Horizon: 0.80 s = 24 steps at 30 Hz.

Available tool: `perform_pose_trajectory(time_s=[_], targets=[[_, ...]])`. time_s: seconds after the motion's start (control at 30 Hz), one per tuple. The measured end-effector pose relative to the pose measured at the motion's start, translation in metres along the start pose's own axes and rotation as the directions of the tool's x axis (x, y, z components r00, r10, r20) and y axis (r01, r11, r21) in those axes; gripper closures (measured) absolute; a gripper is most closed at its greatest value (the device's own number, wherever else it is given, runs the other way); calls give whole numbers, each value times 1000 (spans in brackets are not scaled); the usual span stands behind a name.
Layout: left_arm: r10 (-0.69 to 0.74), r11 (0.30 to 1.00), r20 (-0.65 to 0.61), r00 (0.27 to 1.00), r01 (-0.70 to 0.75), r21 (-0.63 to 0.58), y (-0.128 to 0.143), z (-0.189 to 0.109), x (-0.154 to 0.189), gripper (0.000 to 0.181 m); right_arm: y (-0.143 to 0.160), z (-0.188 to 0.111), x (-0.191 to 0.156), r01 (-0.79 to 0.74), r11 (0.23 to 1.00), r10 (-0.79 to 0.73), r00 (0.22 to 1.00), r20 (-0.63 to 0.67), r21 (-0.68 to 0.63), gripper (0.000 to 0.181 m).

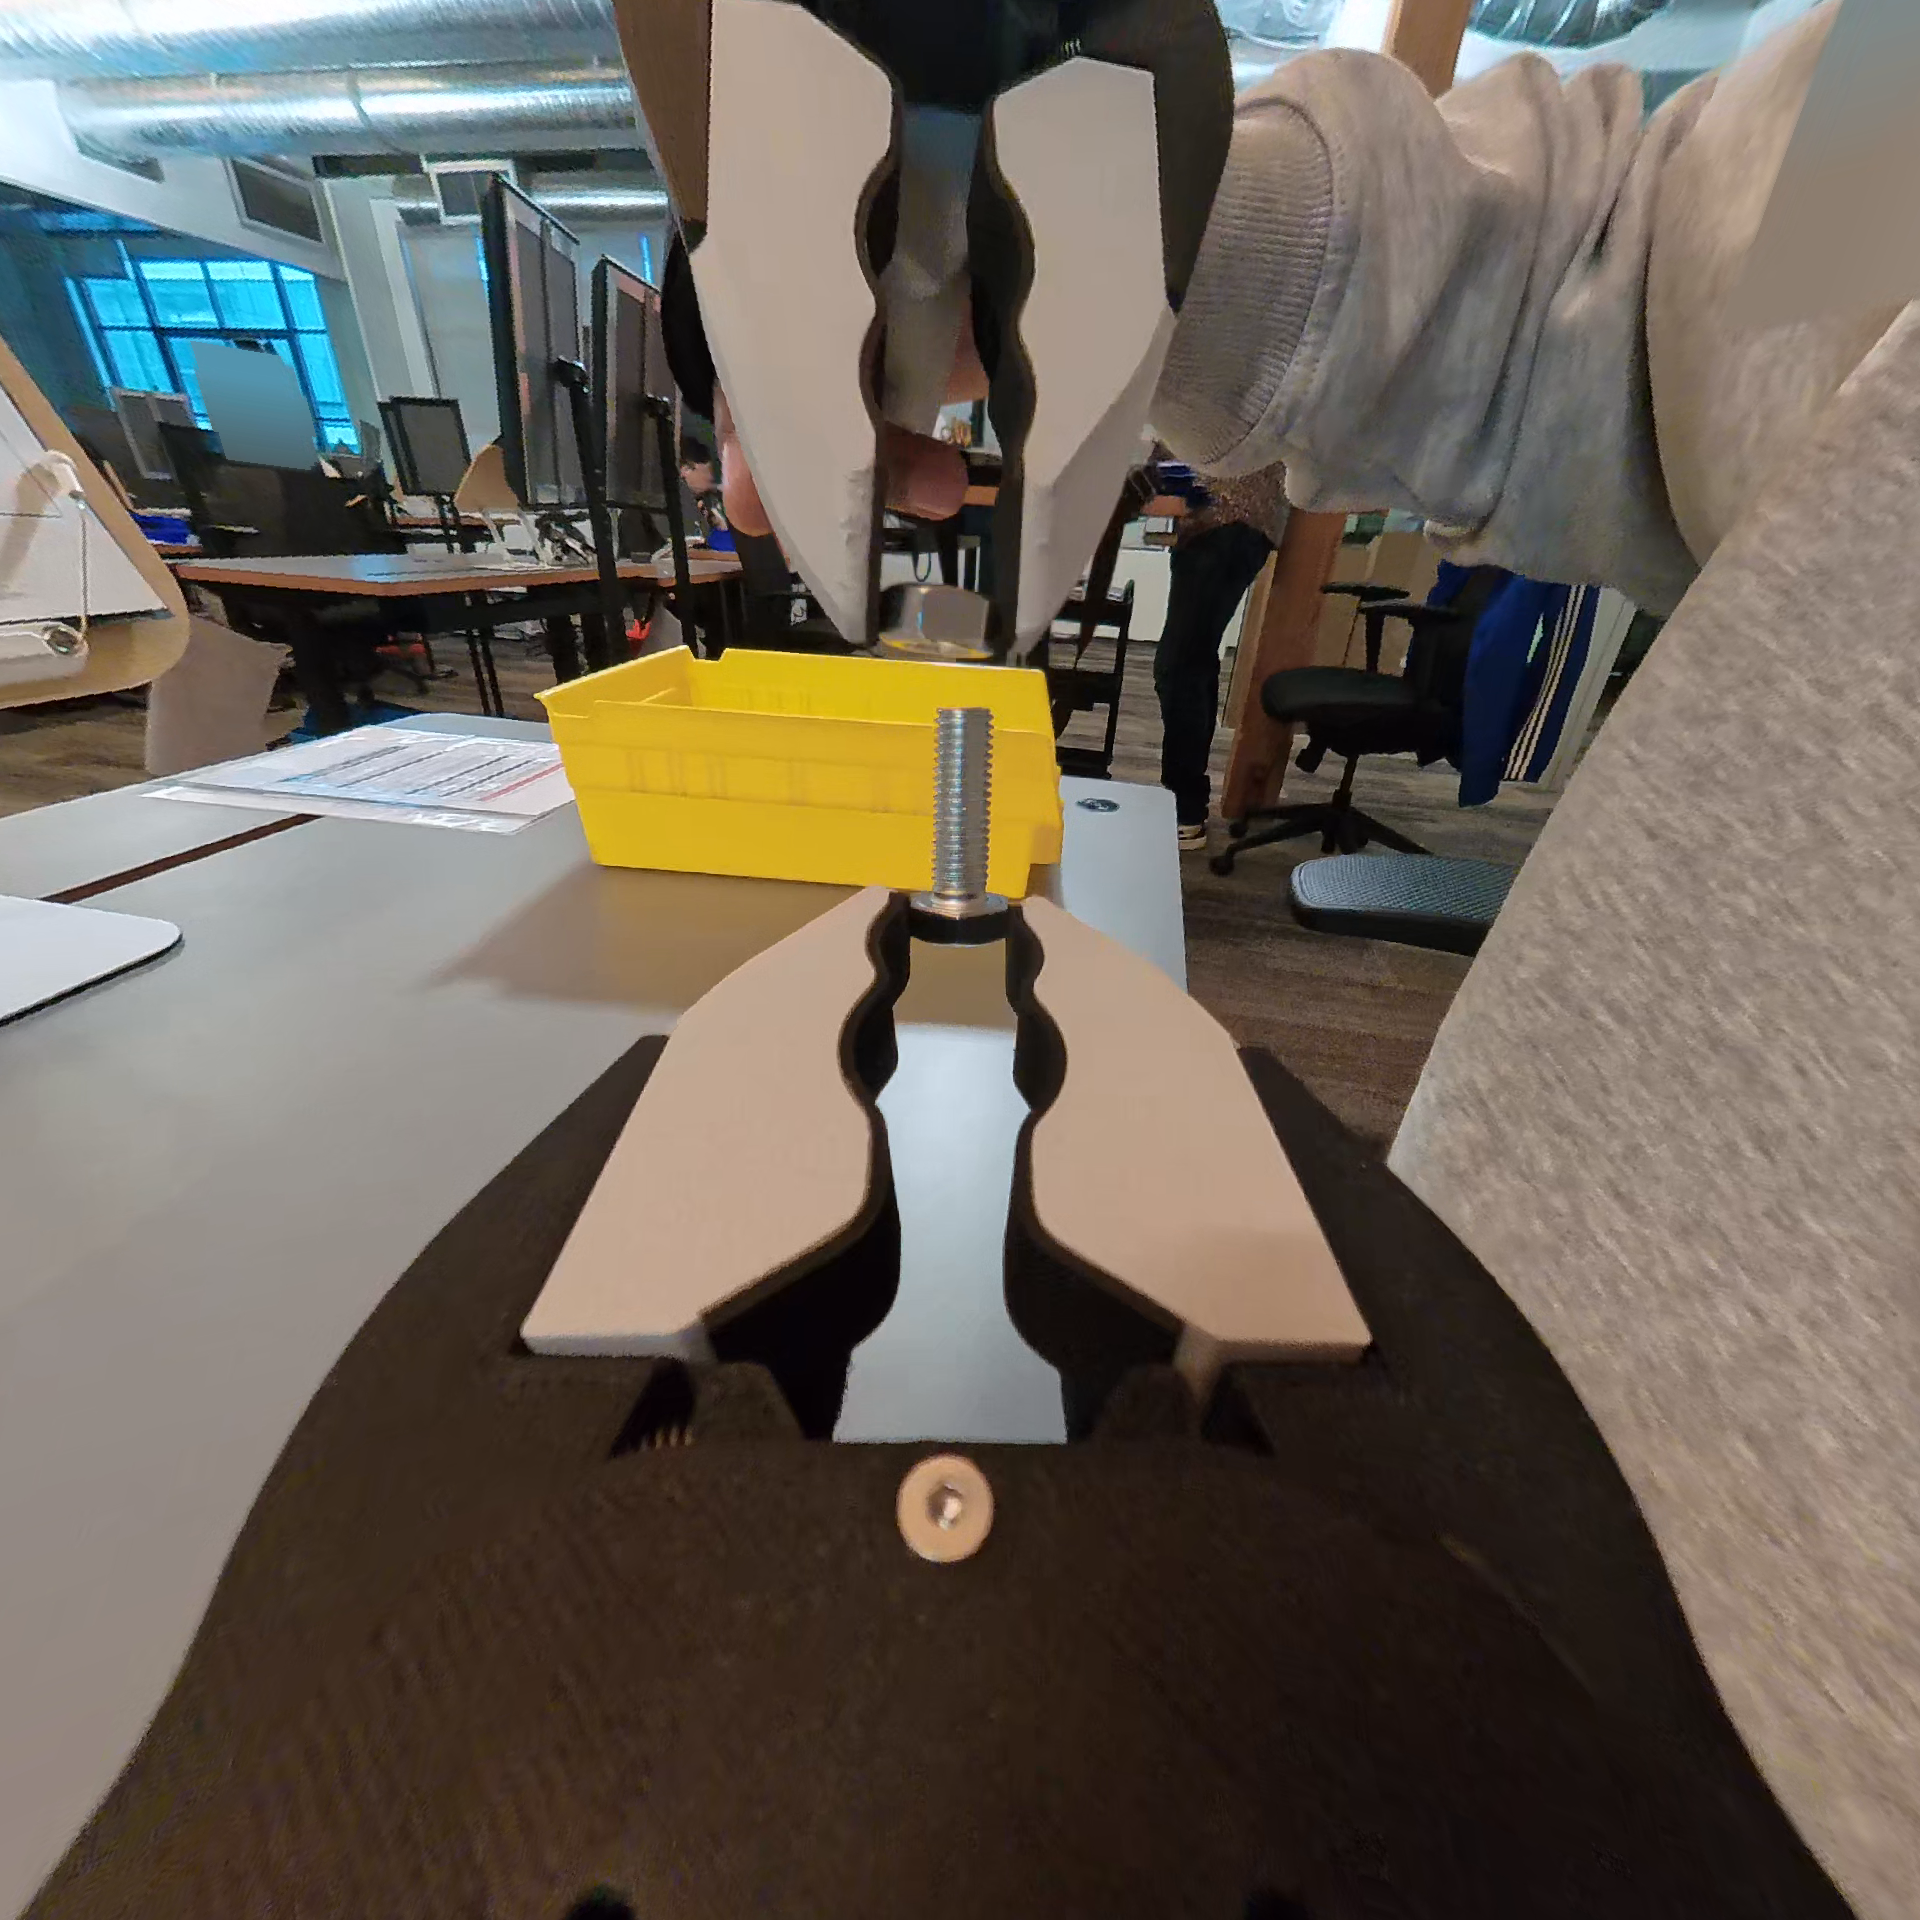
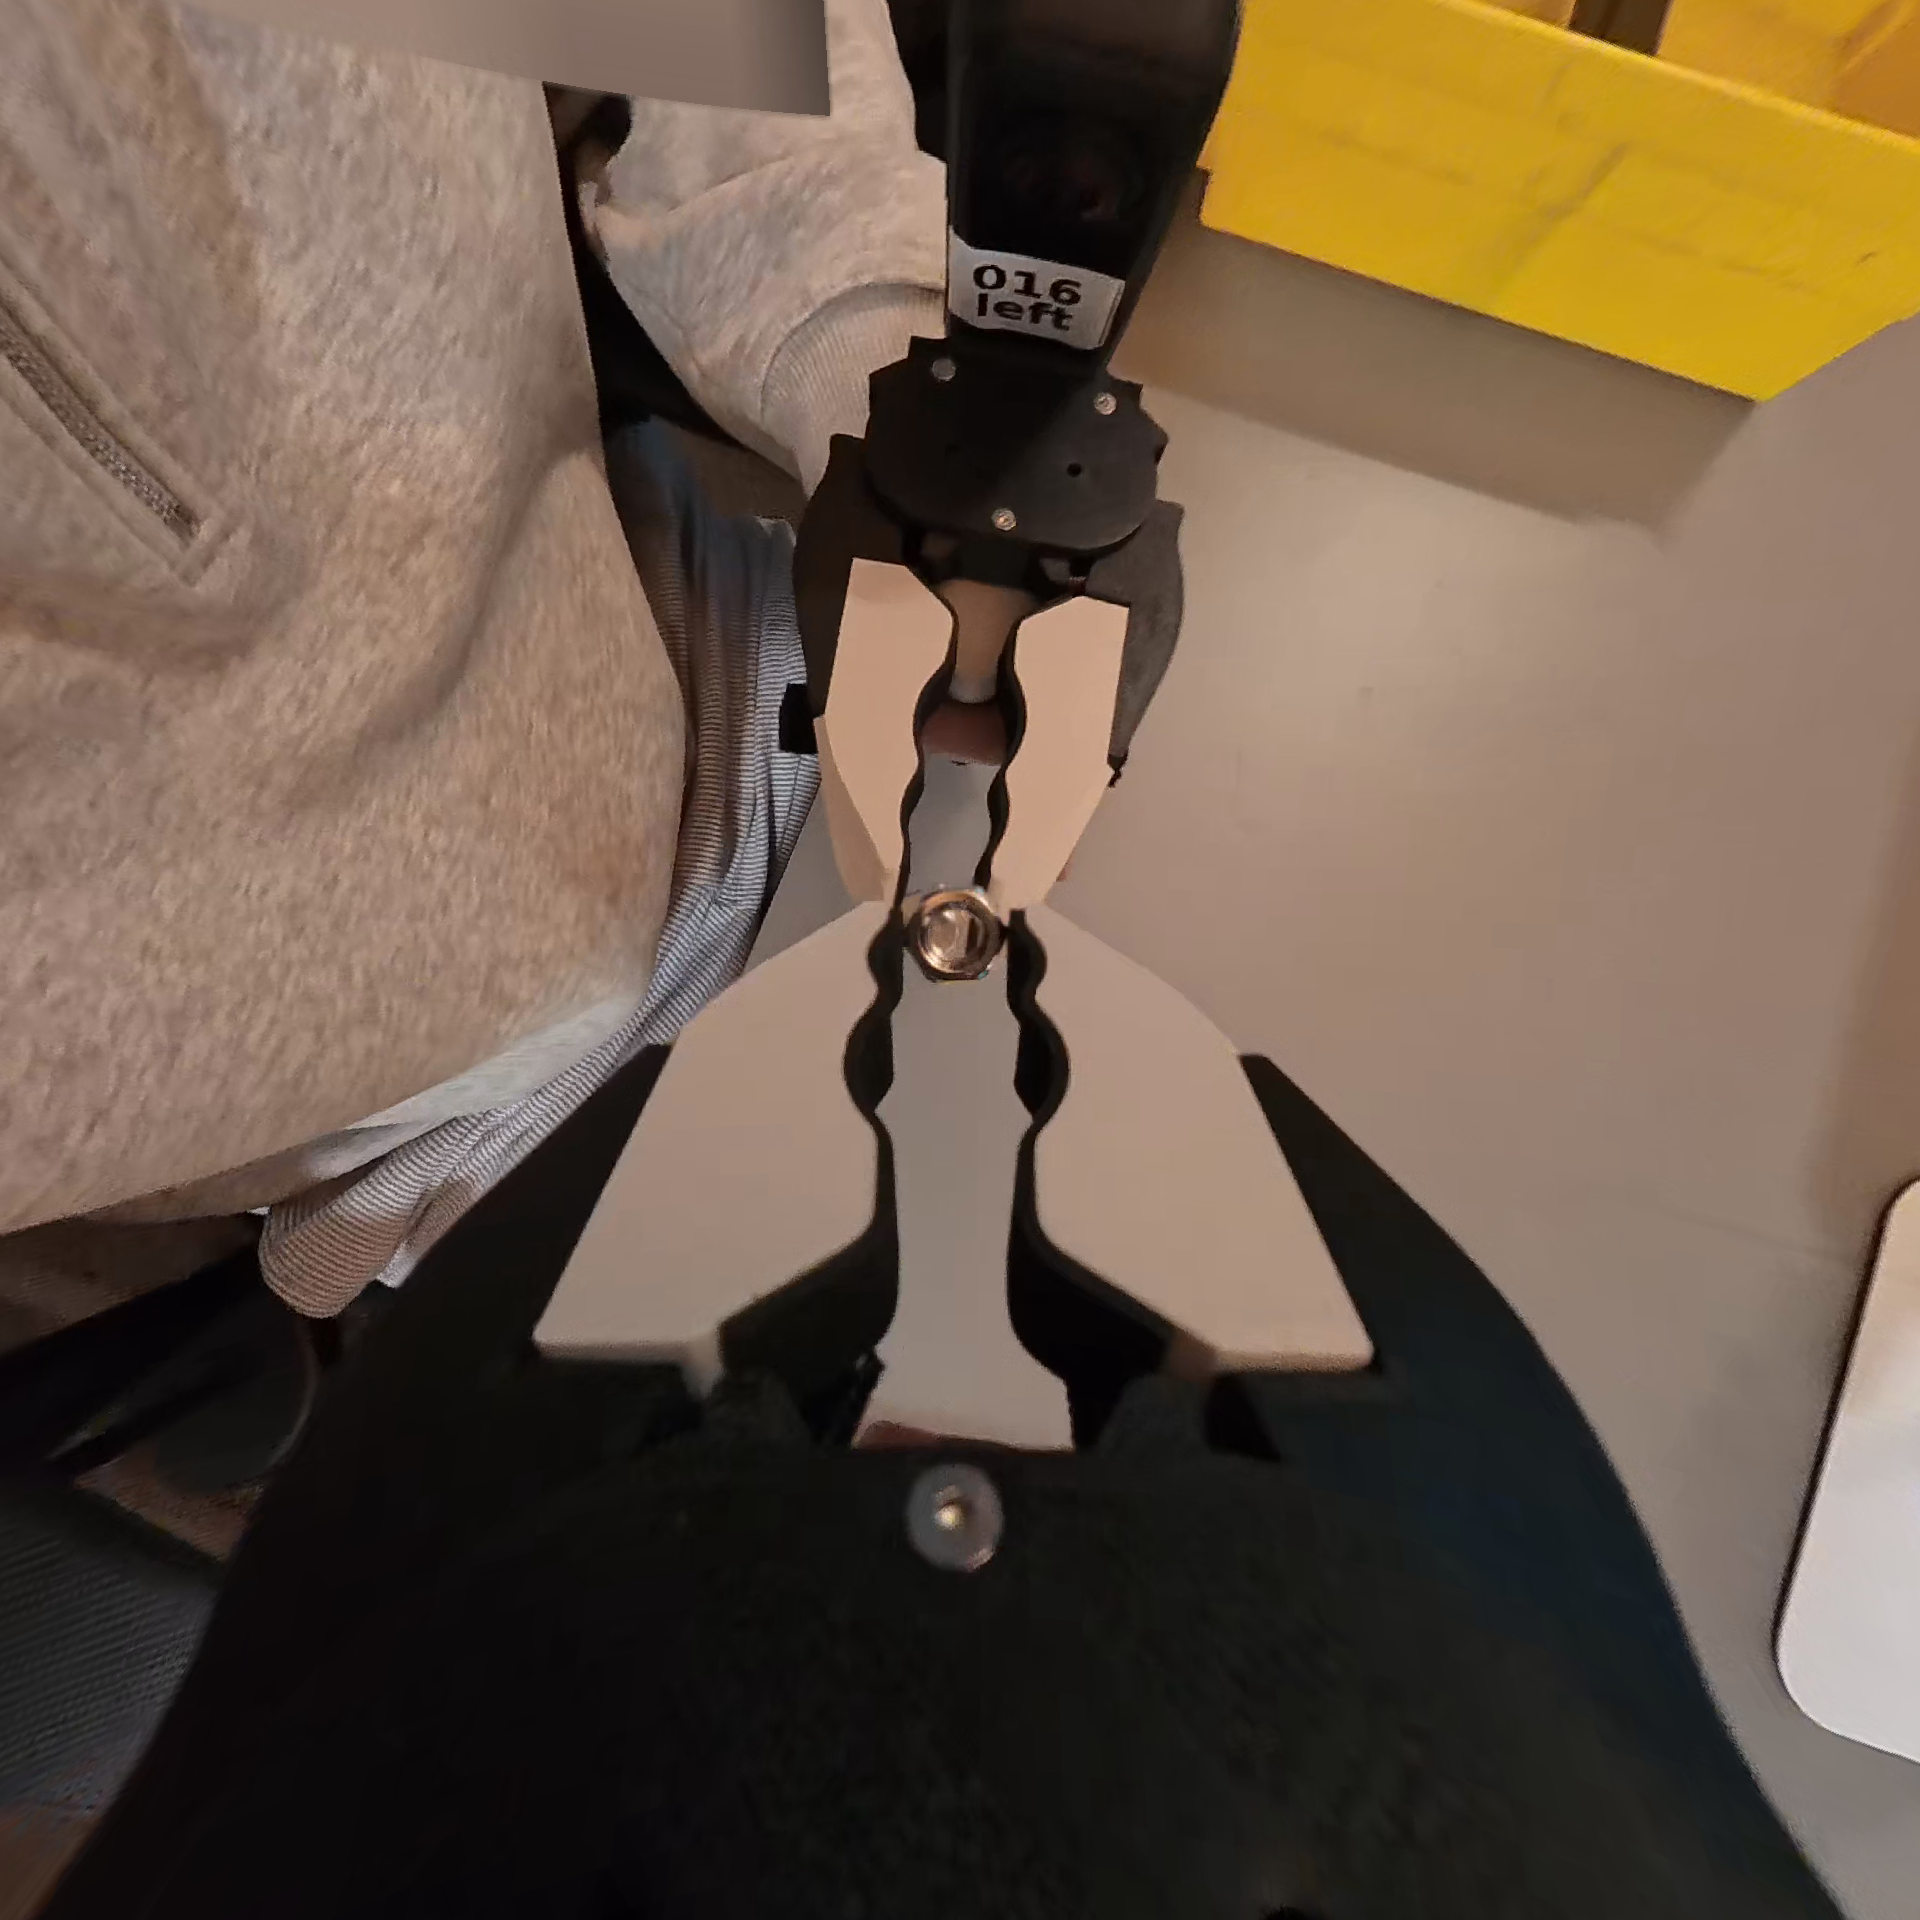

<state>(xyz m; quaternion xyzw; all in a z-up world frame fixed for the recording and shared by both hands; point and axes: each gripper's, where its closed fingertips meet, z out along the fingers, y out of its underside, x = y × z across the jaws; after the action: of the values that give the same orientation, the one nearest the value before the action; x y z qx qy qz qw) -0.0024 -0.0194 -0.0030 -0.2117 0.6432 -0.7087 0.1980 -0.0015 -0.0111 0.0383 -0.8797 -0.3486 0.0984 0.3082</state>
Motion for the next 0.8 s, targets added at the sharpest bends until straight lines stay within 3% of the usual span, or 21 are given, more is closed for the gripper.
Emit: perform_pose_trajectory(time_s=[0.23, 0.8], targets=[[66, 997, 5, 998, -66, -48, 11, 4, 3, 163, 14, -2, -7, 61, 989, -61, 998, 6, -135, 162], [60, 998, -30, 998, -60, -1, 6, 2, 7, 163, 10, 14, -17, 142, 962, -115, 985, 128, -234, 162]])
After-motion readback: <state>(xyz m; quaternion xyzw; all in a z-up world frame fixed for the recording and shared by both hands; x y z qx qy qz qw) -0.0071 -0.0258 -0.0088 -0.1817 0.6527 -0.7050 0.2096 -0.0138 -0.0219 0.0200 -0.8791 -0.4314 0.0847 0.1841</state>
